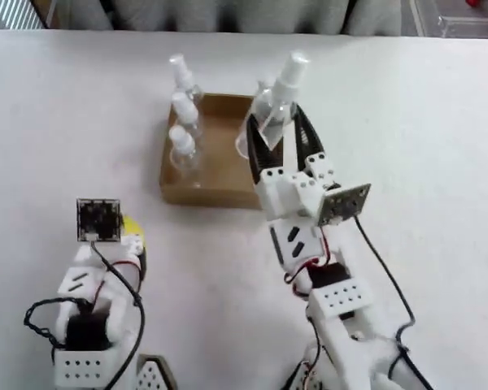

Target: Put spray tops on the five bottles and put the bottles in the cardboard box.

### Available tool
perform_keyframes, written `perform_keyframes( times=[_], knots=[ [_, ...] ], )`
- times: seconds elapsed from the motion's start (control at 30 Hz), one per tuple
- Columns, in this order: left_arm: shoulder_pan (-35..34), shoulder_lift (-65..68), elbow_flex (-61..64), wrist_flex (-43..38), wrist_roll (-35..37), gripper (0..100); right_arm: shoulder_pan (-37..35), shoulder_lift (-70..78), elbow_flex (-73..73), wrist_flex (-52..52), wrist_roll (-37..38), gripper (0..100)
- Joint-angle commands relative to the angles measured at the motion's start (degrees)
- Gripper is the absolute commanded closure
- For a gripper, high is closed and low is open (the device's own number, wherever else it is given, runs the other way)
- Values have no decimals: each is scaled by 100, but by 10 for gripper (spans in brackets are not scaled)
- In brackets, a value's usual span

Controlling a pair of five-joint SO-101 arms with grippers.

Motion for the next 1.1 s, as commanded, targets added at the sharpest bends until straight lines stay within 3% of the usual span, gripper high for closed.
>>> perform_keyframes(
  times=[0.0, 0.23, 0.4, 0.53, 1.07],
  knots=[
    [-101, -48, -9, -176, -70, 978, -84, 716, -158, -787, -18, 983],
    [-92, -48, -9, -167, -70, 978, -31, 2457, -642, -1921, 0, 983],
    [-92, -48, -9, -167, -70, 978, -40, 3530, -941, -2677, 633, 983],
    [-92, -48, -9, -167, -70, 978, 4, 4382, -1275, -3090, 686, 983],
    [-92, -48, -9, -167, -70, 978, 330, 5675, -1688, -3451, 686, 983]
  ],
)
